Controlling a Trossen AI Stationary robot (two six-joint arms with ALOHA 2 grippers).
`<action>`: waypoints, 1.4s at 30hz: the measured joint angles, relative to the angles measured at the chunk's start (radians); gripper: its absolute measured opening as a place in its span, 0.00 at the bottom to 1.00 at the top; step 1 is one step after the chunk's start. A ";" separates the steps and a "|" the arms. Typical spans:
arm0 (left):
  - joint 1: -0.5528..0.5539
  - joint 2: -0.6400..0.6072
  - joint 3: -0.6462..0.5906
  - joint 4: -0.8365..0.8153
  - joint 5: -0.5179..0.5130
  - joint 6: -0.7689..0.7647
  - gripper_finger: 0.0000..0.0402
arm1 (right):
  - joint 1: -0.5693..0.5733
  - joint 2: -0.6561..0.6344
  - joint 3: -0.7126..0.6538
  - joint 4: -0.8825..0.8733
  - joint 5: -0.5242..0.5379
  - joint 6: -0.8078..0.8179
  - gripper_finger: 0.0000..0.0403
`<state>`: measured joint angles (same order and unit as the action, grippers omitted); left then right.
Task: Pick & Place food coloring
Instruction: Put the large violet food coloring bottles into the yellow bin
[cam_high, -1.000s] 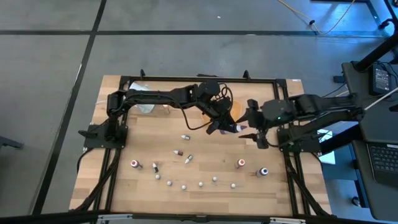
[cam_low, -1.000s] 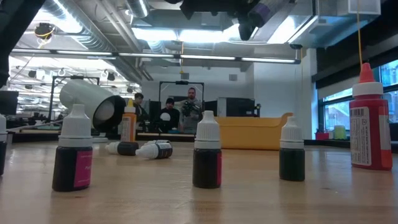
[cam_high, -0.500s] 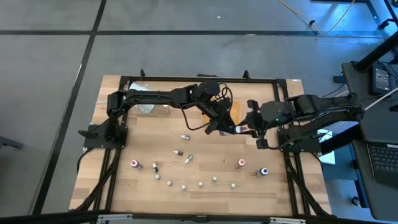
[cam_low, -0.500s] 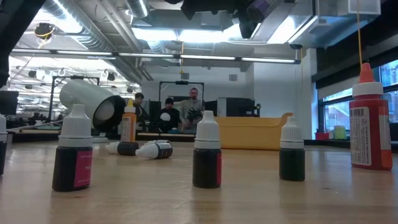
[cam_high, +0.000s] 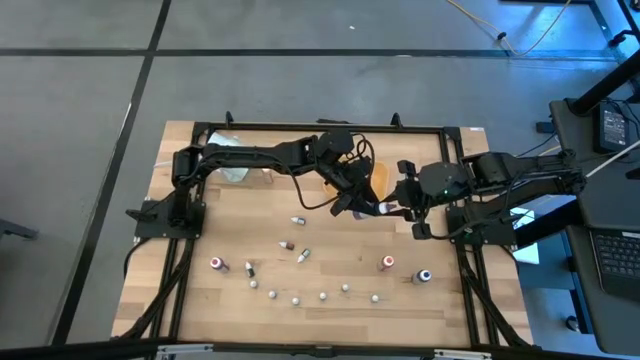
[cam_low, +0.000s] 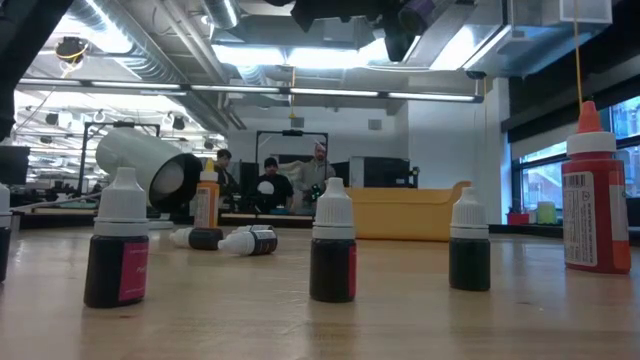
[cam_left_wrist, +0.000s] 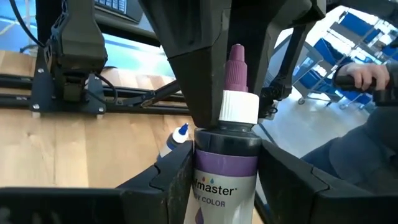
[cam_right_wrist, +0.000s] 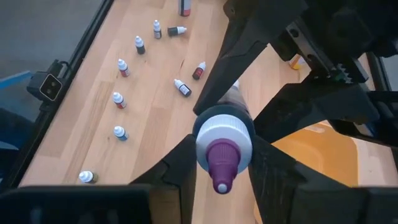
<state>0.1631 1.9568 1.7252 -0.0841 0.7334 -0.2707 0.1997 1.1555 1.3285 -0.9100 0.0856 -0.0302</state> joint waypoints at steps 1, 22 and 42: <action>0.000 0.000 0.000 0.000 0.000 -0.014 0.43 | 0.000 0.000 0.000 0.000 0.000 -0.001 0.30; 0.156 -0.099 0.002 -0.362 -0.293 0.075 0.58 | -0.182 0.058 -0.002 -0.083 0.010 0.092 0.30; 0.138 -0.098 0.001 -0.576 -0.461 0.146 0.58 | -0.542 0.451 -0.002 -0.190 -0.061 -0.061 0.30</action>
<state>0.3008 1.8587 1.7265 -0.6599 0.2725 -0.1251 -0.3426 1.6070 1.3266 -1.0998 0.0250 -0.0913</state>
